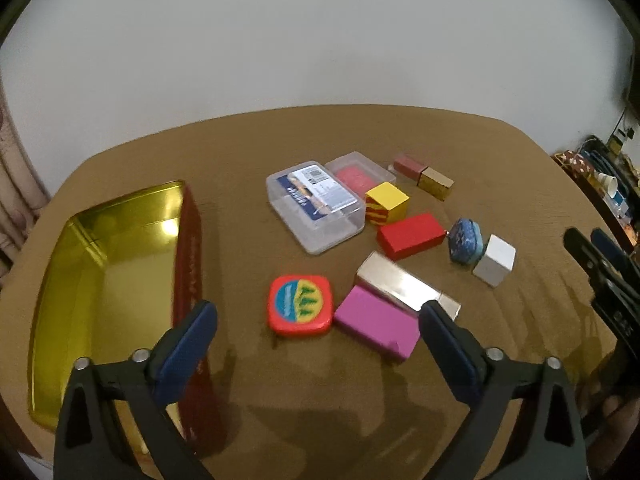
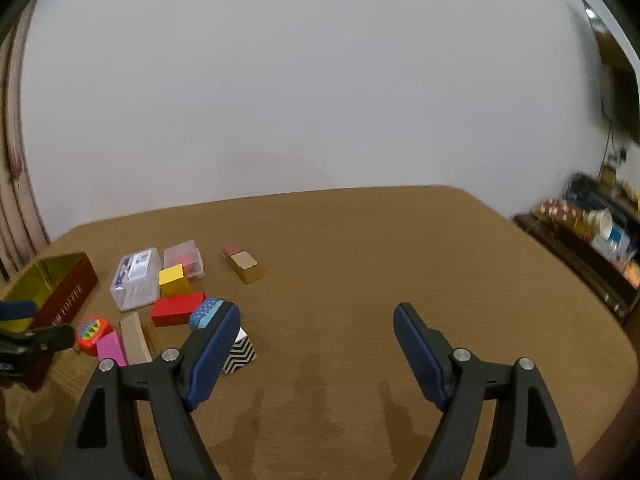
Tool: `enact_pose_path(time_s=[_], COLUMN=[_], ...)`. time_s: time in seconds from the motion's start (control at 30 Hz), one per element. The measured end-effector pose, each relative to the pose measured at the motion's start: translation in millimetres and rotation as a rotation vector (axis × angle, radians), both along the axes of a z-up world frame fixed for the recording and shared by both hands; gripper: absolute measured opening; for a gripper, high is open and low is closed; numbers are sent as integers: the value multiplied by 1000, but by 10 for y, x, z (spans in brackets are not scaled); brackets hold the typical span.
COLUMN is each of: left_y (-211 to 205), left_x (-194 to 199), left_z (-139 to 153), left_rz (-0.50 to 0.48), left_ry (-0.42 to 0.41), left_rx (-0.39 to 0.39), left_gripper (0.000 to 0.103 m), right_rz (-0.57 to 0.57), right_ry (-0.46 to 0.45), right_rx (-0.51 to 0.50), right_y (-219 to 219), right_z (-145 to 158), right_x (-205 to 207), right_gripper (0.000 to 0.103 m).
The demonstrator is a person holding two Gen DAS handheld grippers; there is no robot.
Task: Organize rigid objects
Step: 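Move the left gripper to the red tape measure and close on it, then lift the red tape measure with the left gripper and release it into the tin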
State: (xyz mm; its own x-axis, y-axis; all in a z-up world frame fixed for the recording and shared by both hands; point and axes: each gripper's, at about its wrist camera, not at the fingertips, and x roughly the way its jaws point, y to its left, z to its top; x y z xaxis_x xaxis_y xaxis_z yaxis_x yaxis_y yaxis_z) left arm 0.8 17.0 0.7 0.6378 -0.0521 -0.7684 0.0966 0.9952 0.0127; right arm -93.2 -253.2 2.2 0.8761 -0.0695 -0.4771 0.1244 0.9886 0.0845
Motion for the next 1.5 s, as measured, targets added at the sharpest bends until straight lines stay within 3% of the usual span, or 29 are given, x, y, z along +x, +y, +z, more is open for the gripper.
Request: enact_pose_path(time_s=[0.13,0.37,0.53,0.7,0.77,0.83,0.87,1.07,1.3,1.43,1.47,1.5], left_y=[36,298,345,212,190,215,224,160,219,401,453,477], left_x=[232,451,409,384,349,349,354,334,174,172,171,167], left_z=[-66,-223,-220,-364,-379,-385,-391,-364,-268,-39,-28,-2], left_rz=[14,71,34,-40,-57,-64,-75,-91,-140,-242,-244,-247], left_ry=[70,180,181,221,223,226,235,231,190,161,157,160], left_rx=[-24,-51,-11,128,131,122,110,144,101,-12,-31,-46], left_gripper=[84,83,82,79,79,72,62,46,45,44,42,32], right_rz=[-3,21,27,35,35,37,38,47,43,47,46,46], right_ry=[-13,-27,-27,-23,-20,-16,-16,-10,-2,1,1,1], right_rx=[26,7,8,24,28,25,23,28,46,40,37,36], right_y=[-62,-15,-4,-29,-34,-25,-20,-14,-30,-20,-16,-14], right_z=[-1,-22,-32,-44,-49,-55,-57,-65,-83,-85,-85,-85], right_x=[-19,-44,-36,-35,-27,-22,-20,-7,14,11,10,10], right_gripper=[81,81,81,81,81,81,81,81,81,81,81,81])
